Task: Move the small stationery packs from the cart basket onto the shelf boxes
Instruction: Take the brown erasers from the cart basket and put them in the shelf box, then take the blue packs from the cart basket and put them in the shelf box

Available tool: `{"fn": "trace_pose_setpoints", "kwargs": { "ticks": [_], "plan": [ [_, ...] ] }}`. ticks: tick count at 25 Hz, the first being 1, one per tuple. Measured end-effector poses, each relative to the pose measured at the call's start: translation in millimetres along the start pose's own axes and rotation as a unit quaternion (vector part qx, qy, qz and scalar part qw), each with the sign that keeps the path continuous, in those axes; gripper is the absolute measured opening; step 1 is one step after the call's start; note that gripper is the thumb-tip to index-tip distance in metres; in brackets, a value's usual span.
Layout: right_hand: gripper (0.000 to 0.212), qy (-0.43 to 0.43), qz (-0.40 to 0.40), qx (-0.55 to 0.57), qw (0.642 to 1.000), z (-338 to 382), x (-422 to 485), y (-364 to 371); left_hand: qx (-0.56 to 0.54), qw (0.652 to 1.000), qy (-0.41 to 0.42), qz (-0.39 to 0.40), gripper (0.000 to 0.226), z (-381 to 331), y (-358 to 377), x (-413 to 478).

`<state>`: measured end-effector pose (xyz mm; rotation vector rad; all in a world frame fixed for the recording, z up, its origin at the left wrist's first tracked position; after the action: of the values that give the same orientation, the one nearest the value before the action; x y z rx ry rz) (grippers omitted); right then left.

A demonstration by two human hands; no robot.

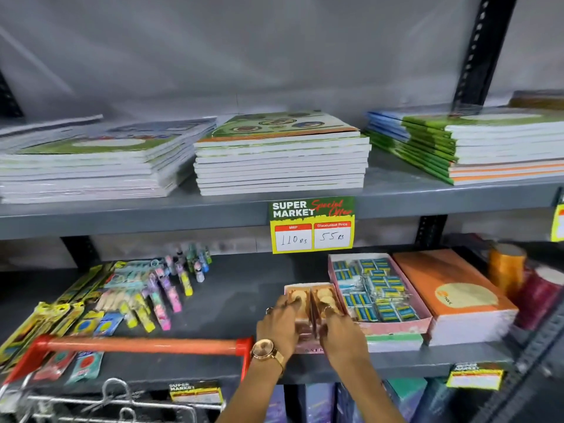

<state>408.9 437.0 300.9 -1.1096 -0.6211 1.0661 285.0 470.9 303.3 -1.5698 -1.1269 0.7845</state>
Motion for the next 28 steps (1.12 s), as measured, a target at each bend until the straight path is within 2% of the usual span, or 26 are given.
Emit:
{"fn": "trace_pose_setpoints", "kwargs": {
  "ticks": [3,6,11,14,17,20,24,26,28],
  "plan": [
    [0.028,0.015,0.013,-0.017,1.000,-3,2,8,0.057,0.998,-0.002,0.016,0.060,0,1,2],
    [0.031,0.006,0.058,0.014,0.998,-3,3,14,0.099,0.995,-0.011,0.022,0.055,-5,3,1],
    [0.039,-0.004,0.091,0.025,0.996,-1,-2,15,0.106,0.994,-0.010,0.015,0.057,-6,6,-5],
    [0.047,-0.031,0.057,0.039,0.997,5,-15,4,0.102,0.994,-0.015,-0.036,0.065,-3,-4,-24],
    [0.062,-0.117,0.027,0.048,0.992,36,-42,-4,0.108,0.984,-0.052,-0.133,0.070,14,-27,-58],
    [0.056,-0.218,0.058,0.101,0.969,85,-84,7,0.130,0.962,-0.098,-0.218,0.070,44,-48,-106],
    [0.036,-0.345,0.147,0.120,0.919,147,-158,61,0.102,0.945,-0.214,-0.225,0.062,115,-38,-196],
    [0.028,-0.390,0.218,0.081,0.891,165,-200,108,0.078,0.934,-0.283,-0.205,0.055,151,-14,-256],
    [0.029,-0.408,0.319,-0.014,0.856,170,-242,169,0.024,0.920,-0.366,-0.140,0.048,181,32,-318]
  ]
}}
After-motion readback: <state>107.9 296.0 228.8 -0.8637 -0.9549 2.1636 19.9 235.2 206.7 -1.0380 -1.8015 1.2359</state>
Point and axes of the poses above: each hand's wrist, its own x-axis towards the middle knuckle, its own y-axis out of the palm, z = x × y, the point moved 6 cm from there along x, towards the middle knuckle, and after that the axes turned 12 degrees about y, right-handed, at the moved point
